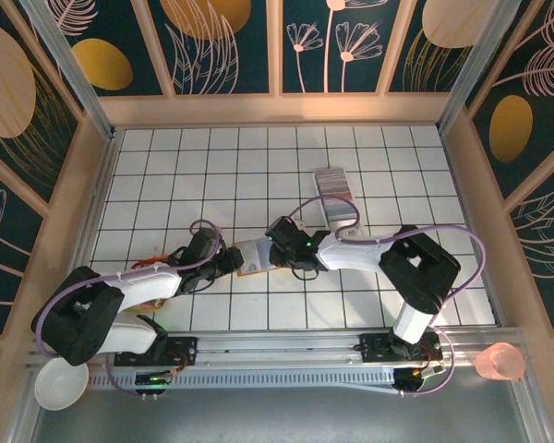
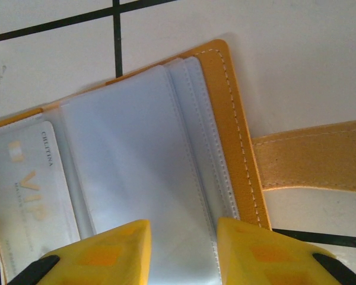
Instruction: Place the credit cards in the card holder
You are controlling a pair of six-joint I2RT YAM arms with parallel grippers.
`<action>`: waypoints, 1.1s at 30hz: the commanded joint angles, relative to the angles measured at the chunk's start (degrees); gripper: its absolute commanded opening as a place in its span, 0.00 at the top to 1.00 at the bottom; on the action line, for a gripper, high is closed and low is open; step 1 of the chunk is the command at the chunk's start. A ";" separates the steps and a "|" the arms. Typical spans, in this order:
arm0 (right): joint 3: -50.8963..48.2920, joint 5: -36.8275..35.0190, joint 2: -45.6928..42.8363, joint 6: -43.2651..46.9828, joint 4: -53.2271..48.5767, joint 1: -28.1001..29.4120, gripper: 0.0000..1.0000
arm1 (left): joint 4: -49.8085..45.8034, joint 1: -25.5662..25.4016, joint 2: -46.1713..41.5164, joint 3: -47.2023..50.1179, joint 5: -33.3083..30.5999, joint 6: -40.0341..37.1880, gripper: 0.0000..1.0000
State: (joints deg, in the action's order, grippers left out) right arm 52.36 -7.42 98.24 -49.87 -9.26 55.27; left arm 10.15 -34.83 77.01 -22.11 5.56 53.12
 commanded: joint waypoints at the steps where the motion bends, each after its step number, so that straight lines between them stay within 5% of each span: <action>1: 1.17 -0.31 0.43 0.12 -0.40 0.37 0.66 | 1.30 -0.24 3.45 0.04 1.99 -0.89 0.63; 10: 2.92 -5.99 -2.10 -0.26 -6.02 1.86 0.60 | 1.06 -0.23 3.26 0.22 1.74 -0.97 0.64; 33: 5.78 -5.03 4.97 -0.40 -7.42 3.09 0.59 | 1.62 -0.23 4.10 0.41 2.44 -1.35 0.72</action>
State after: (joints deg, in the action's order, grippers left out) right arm 58.02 -10.98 102.06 -49.87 -14.61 57.87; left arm 10.17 -34.70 77.71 -22.13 5.34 52.51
